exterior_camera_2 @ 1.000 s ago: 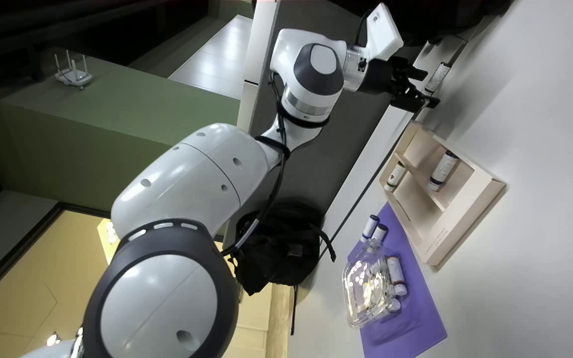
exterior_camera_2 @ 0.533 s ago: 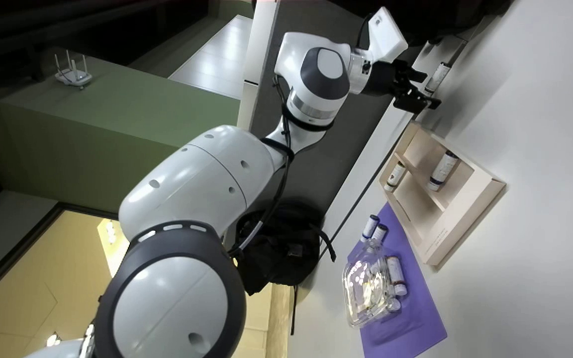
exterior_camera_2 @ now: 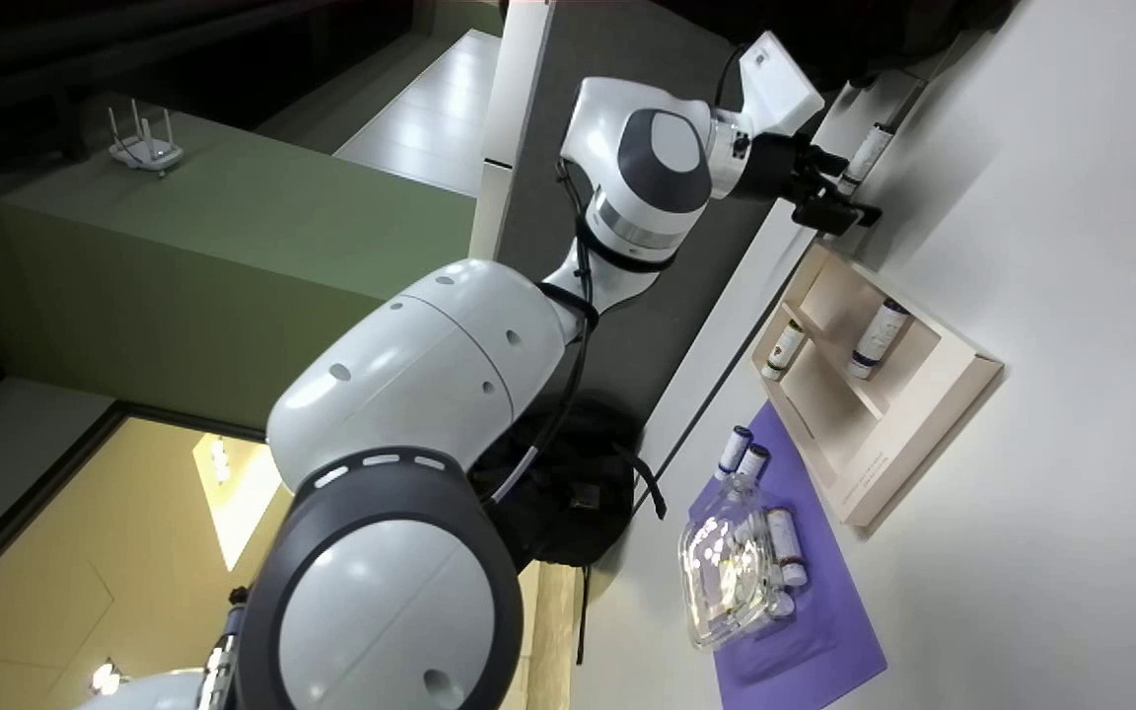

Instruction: Take the bottle from the right of the box and put it in the right compartment of the box

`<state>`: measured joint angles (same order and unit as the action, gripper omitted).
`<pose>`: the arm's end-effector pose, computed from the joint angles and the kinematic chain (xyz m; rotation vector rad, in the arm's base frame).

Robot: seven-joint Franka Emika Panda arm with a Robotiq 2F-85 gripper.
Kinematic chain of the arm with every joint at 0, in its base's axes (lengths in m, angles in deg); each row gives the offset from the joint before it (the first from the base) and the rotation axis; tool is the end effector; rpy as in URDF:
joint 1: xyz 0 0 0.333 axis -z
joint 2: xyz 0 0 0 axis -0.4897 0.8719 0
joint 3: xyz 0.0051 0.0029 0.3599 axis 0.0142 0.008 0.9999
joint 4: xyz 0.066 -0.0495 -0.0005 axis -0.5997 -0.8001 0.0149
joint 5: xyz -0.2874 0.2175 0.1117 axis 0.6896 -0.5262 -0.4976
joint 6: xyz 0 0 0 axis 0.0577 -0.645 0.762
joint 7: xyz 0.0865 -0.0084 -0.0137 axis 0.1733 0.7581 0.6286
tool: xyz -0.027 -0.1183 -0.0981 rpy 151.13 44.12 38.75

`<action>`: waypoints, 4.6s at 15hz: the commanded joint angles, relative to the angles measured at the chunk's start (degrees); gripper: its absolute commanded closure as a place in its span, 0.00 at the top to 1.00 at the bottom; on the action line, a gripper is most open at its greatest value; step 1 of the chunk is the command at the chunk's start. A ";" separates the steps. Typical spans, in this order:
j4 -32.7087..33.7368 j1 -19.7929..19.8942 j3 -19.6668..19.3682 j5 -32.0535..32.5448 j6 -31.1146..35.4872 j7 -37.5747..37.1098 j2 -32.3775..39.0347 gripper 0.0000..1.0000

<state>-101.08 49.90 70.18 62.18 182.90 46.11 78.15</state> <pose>0.7984 -0.2706 0.0715 2.3272 1.9159 0.1880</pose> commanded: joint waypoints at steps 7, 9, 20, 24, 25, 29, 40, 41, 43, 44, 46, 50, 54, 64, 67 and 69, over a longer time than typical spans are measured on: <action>5.30 0.37 0.40 -0.73 -4.26 0.95 3.00 1.00; 6.47 -0.36 -1.58 -0.50 -11.62 -0.11 2.52 1.00; 19.36 3.10 1.68 -6.85 -50.71 15.75 0.97 1.00; 16.51 3.91 2.61 -10.73 -40.19 6.96 -0.04 1.00; 16.27 3.90 2.62 -11.55 -37.75 4.80 0.45 1.00; 15.12 3.93 2.33 -13.80 -26.73 -2.92 3.26 1.00; 18.90 4.16 2.26 -14.80 -16.14 -29.68 5.36 1.00; 15.65 4.48 1.77 -15.24 -13.12 -31.33 3.68 1.00; 15.62 4.65 1.30 -14.91 -8.72 -35.52 4.19 1.00; 15.47 4.56 0.93 -14.70 -6.55 -37.88 4.47 1.00; 16.24 4.52 1.51 -14.44 -7.94 -34.38 4.91 1.00; 15.78 4.59 1.45 -14.44 -7.00 -35.70 4.93 1.00; 14.15 4.09 1.02 -13.91 -5.11 -35.55 5.00 1.00; 11.51 3.60 -0.20 -12.05 -2.31 -37.28 5.71 0.61; 12.05 3.70 -0.70 -10.99 -3.22 -38.22 5.70 0.43; 12.21 3.85 -0.87 -10.44 -3.69 -38.35 5.70 0.31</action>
<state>-90.10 53.79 70.06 50.13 180.49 10.55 83.84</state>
